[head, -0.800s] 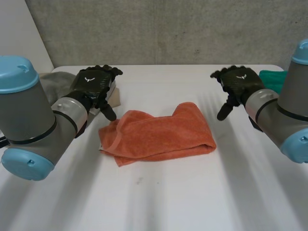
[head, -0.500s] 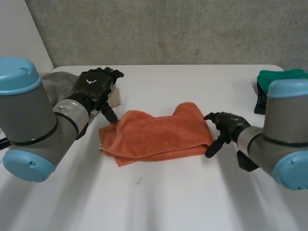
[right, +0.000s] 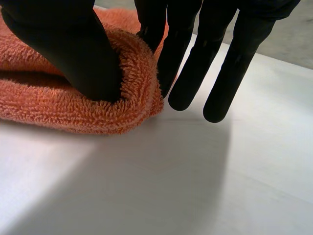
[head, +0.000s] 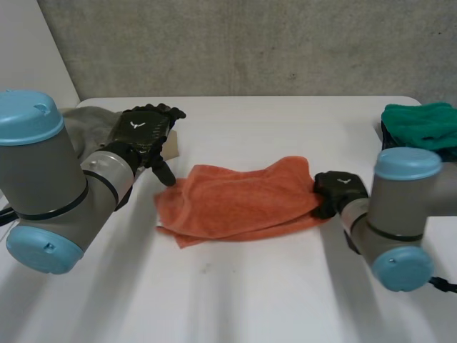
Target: Fold the laundry.
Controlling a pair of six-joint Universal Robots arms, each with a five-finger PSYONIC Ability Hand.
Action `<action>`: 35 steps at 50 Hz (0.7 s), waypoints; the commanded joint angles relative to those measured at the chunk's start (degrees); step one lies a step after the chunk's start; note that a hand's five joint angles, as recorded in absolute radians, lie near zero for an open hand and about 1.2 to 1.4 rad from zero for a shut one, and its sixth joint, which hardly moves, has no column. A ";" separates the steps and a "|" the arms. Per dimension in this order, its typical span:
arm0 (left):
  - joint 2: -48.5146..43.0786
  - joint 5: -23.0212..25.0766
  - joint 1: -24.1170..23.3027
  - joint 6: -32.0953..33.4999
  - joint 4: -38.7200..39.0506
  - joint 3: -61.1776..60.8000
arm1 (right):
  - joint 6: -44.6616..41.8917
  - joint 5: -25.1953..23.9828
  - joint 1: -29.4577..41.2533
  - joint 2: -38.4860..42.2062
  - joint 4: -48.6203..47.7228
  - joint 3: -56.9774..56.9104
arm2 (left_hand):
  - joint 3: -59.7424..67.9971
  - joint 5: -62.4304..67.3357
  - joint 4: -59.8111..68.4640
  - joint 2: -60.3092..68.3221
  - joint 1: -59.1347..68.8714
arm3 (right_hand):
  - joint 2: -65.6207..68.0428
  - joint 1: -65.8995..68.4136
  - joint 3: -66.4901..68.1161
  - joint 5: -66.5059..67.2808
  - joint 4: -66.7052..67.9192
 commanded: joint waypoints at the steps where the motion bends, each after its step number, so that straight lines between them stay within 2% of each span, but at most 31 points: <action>1: 0.66 0.09 0.10 -0.10 -0.01 -0.36 | -2.47 -1.55 -9.29 -10.97 1.98 7.30 | -1.97 -2.88 -1.58 -1.66 -1.41 | 13.86 18.91 12.21 13.83 11.60; 4: 0.66 0.09 -0.08 -0.10 -0.01 -0.36 | -5.90 -4.01 -13.44 -12.39 2.15 9.25 | -1.97 -2.88 -1.58 -1.66 -1.41 | 13.86 18.91 12.21 13.83 11.60; 9: 0.58 0.00 -0.52 0.17 -0.01 -0.54 | -18.01 -8.84 -21.34 -12.84 3.38 12.85 | -1.97 -2.88 -1.58 -1.66 -1.41 | 13.86 18.91 12.21 13.83 11.60; 13: 0.49 0.00 -0.87 0.17 -0.01 -0.54 | -24.35 -9.29 -22.42 -12.75 3.04 13.30 | -1.97 -2.88 -1.58 -1.66 -1.41 | 13.86 18.91 12.21 13.83 11.60; 16: 0.49 -0.09 -1.05 0.17 -0.01 -0.54 | -26.56 -8.94 -19.61 -13.19 0.93 12.24 | -1.97 -2.88 -1.58 -1.66 -1.41 | 13.86 18.91 12.21 13.83 11.60; 21: 0.84 -0.26 -1.31 0.26 -0.01 -0.63 | -32.09 -6.66 -10.05 -17.39 -6.27 10.13 | -1.97 -2.88 -1.58 -1.66 -1.41 | 13.86 18.91 12.21 13.83 11.60; 23: 1.01 -0.26 -1.22 0.26 -0.01 -0.72 | -33.68 -7.62 -6.88 -18.81 -8.38 10.04 | -1.97 -2.88 -1.58 -1.66 -1.41 | 13.86 18.91 12.21 13.83 11.60; 27: 2.07 -0.26 -1.05 0.26 -0.01 -0.80 | -35.62 -14.02 1.47 -19.43 -13.13 11.27 | -1.97 -2.88 -1.58 -1.66 -1.41 | 13.86 18.91 12.21 13.83 11.60; 28: 2.59 -0.26 -0.96 0.26 -0.01 -0.80 | -35.88 -18.30 4.54 -18.13 -14.71 12.14 | -1.97 -2.88 -1.58 -1.66 -1.41 | 13.86 18.91 12.21 13.83 11.60; 32: 3.82 -0.26 -0.87 0.34 -0.01 -0.54 | -36.67 -28.15 10.44 -13.91 -16.65 13.29 | -1.97 -2.88 -1.58 -1.66 -1.41 | 13.86 18.91 12.21 13.83 11.60; 33: 4.00 -0.26 -0.78 0.43 -0.01 -0.45 | -37.11 -28.97 11.15 -13.02 -16.48 13.12 | -1.97 -2.88 -1.58 -1.66 -1.41 | 13.86 18.91 12.21 13.83 11.60; 35: 4.18 0.00 -0.70 0.61 -0.01 -0.01 | -38.52 -26.53 11.77 -10.30 -15.26 11.37 | -1.97 -2.88 -1.58 -1.66 -1.41 | 12.51 17.56 10.86 12.48 10.25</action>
